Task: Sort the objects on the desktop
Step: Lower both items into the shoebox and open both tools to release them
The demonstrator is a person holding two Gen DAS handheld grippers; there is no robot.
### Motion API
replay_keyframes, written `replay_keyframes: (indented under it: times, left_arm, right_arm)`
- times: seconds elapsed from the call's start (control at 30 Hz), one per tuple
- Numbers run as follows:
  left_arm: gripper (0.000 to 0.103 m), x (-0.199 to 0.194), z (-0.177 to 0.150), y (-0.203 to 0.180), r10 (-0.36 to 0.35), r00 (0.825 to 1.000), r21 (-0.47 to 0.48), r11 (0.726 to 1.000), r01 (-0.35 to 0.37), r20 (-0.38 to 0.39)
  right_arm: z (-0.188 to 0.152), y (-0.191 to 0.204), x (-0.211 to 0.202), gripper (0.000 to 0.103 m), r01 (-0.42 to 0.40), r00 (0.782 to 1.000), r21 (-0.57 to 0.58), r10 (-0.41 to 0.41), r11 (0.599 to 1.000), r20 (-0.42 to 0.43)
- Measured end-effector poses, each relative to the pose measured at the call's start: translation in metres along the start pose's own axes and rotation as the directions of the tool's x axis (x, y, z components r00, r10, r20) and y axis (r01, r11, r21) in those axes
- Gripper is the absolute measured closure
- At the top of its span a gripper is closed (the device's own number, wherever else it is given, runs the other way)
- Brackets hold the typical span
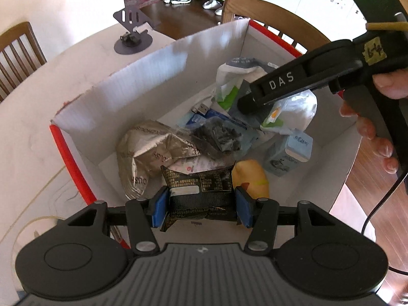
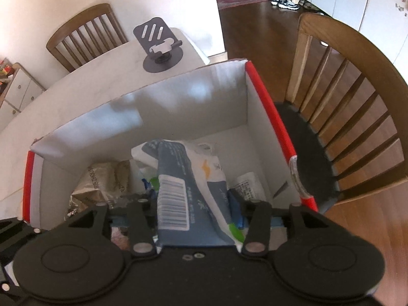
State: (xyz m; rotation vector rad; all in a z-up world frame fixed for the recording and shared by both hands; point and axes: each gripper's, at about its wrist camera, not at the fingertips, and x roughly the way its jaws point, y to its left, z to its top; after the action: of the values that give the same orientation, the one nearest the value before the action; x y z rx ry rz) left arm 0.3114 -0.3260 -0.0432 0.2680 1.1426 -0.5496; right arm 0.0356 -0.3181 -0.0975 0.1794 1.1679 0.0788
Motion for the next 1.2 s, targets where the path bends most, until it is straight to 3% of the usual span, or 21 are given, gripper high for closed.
replay_keyframes:
  times: [0.3, 0.53, 0.63, 1.0, 1.2]
  left_arm:
    - [0.045, 0.001, -0.006, 0.003, -0.03, 1.0, -0.016, 0.999, 0.029, -0.011]
    - [0.037, -0.01, -0.01, 0.004, -0.034, 0.999, -0.031, 0.999, 0.035, 0.01]
    - [0.031, -0.013, -0.01, 0.003, -0.032, 0.999, -0.032, 0.999, 0.032, 0.012]
    - [0.03, -0.025, -0.013, -0.006, -0.02, 0.999, -0.017, 1.0, 0.02, 0.027]
    - [0.02, -0.036, -0.015, -0.009, -0.013, 0.999, -0.013, 1.0, 0.014, 0.048]
  right_arm:
    - [-0.001, 0.005, -0.006, 0.039, -0.018, 1.0, -0.013, 0.019, 1.0, 0.015]
    - [-0.001, 0.01, -0.015, 0.018, 0.001, 0.999, -0.037, 0.001, 0.999, 0.047]
    - [-0.003, 0.009, -0.021, 0.017, 0.004, 0.998, -0.037, -0.002, 0.999, 0.057]
    - [-0.012, 0.01, -0.035, 0.015, 0.003, 0.997, -0.044, 0.0, 0.999, 0.075]
    - [-0.021, 0.012, -0.048, 0.015, -0.011, 0.996, -0.063, 0.016, 0.998, 0.091]
